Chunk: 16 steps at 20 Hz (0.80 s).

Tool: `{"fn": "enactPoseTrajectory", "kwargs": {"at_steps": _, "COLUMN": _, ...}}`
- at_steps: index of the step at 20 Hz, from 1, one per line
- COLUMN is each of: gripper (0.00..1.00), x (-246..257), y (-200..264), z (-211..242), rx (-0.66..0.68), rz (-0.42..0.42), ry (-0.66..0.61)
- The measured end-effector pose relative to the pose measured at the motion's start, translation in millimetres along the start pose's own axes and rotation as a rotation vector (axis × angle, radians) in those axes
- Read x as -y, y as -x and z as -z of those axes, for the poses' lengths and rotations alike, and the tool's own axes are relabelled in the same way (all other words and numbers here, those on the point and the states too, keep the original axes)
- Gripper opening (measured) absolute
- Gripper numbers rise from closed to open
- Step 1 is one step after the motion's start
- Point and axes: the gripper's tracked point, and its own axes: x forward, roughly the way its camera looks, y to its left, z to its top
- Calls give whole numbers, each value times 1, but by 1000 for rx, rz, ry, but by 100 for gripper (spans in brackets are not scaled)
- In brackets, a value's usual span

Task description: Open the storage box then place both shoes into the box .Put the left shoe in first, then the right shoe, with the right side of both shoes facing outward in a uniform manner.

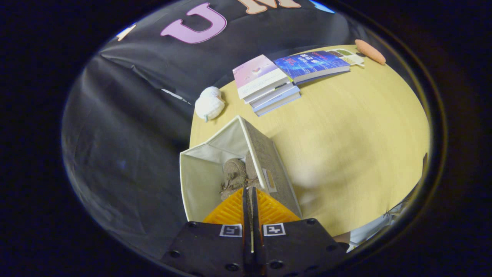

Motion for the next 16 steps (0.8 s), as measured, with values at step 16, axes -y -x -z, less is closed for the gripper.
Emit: {"fn": "enactPoseTrajectory", "kwargs": {"at_steps": 16, "gripper": 6, "x": 22, "y": 40, "z": -84, "rx": 267, "rz": 8, "ry": 17}}
